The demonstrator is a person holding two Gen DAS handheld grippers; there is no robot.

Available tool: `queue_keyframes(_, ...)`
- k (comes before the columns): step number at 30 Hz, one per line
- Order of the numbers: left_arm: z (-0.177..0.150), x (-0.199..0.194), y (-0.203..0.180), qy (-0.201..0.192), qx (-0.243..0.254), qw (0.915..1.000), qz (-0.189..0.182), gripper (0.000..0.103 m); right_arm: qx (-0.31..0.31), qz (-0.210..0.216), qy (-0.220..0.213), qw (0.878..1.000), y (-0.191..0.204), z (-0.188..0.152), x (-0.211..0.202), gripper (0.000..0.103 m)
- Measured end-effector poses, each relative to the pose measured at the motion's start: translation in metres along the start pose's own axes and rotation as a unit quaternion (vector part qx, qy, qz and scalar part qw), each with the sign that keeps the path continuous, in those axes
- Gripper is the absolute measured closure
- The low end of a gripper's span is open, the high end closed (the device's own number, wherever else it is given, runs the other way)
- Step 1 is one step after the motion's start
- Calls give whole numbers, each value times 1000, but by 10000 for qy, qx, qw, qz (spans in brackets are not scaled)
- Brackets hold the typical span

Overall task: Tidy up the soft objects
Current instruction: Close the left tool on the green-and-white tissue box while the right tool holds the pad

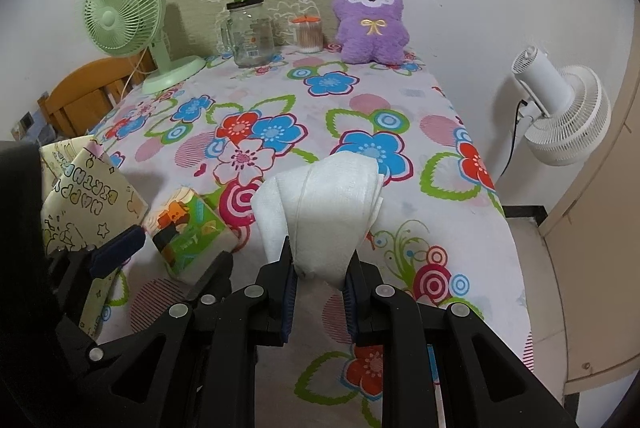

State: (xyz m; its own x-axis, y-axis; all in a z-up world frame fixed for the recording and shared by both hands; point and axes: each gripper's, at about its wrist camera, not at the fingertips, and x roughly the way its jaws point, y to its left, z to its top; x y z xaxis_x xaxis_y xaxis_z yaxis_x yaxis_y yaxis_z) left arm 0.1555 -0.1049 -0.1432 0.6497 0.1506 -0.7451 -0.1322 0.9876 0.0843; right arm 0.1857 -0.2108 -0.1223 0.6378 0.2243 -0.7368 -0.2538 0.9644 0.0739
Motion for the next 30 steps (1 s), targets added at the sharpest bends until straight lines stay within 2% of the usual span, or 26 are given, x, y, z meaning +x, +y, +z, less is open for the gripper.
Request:
queue_keyframes(4, 2, 11, 2, 122, -274, 9995, -77, 13, -19, 4, 29, 10000, 1, 1, 3, 80)
queue_keyframes(10, 6, 28, 1, 382, -467, 9981, -135, 12, -7, -15, 94, 10000, -1, 4, 13, 80)
queue_keyframes(18, 11, 32, -2, 378, -459, 9980, -212, 12, 72, 71, 129, 9999, -6, 10, 21, 80)
queue_keyframes(21, 11, 30, -3, 339, -407, 9982, -289, 21, 101, 83, 141, 9998, -8, 11, 23, 80)
queue_keyframes(22, 12, 29, -4, 310, -385, 9983, -313, 29, 104, 88, 146, 9998, -8, 11, 23, 80)
queue_keyframes(23, 12, 28, -5, 303, -352, 9983, -353, 32, 111, 92, 148, 9998, -9, 11, 23, 80)
queue_keyframes(26, 12, 27, -6, 294, -289, 9984, -393, 38, 126, 94, 157, 9998, -10, 10, 23, 80)
queue_keyframes(30, 10, 23, -7, 267, -208, 9989, -328, 41, 138, 83, 164, 9997, -10, 9, 21, 80)
